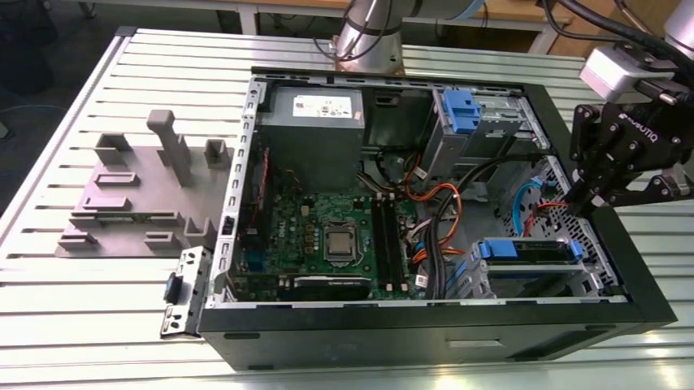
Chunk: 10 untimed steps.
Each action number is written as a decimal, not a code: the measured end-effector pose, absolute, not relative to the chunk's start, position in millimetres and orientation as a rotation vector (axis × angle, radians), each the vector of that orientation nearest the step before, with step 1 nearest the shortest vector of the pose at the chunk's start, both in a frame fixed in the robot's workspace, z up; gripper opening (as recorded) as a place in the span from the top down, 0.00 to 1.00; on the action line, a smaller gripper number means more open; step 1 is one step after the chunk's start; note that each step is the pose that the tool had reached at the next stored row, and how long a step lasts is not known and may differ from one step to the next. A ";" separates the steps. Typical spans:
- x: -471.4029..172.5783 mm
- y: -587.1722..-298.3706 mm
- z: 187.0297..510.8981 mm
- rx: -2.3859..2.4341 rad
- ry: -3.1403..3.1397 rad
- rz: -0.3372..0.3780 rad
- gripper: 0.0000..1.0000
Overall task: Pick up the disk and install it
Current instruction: 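Insert the first disk wire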
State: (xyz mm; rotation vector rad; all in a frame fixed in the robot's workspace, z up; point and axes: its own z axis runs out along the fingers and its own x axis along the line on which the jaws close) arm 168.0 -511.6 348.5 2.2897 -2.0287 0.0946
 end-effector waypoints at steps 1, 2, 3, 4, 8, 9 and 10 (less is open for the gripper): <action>168.0 -511.6 348.2 2.289 -2.028 0.096 0.76; 168.0 -511.6 348.0 2.288 -2.028 0.097 0.76; 168.0 -511.6 348.0 2.287 -2.027 0.099 0.76; 168.0 -511.6 348.0 2.286 -2.025 0.101 0.77; 168.0 -511.6 348.5 2.277 -2.018 0.116 0.82; 168.0 -511.6 348.4 2.275 -2.015 0.120 0.82; 168.0 -511.6 348.5 2.272 -2.013 0.125 0.82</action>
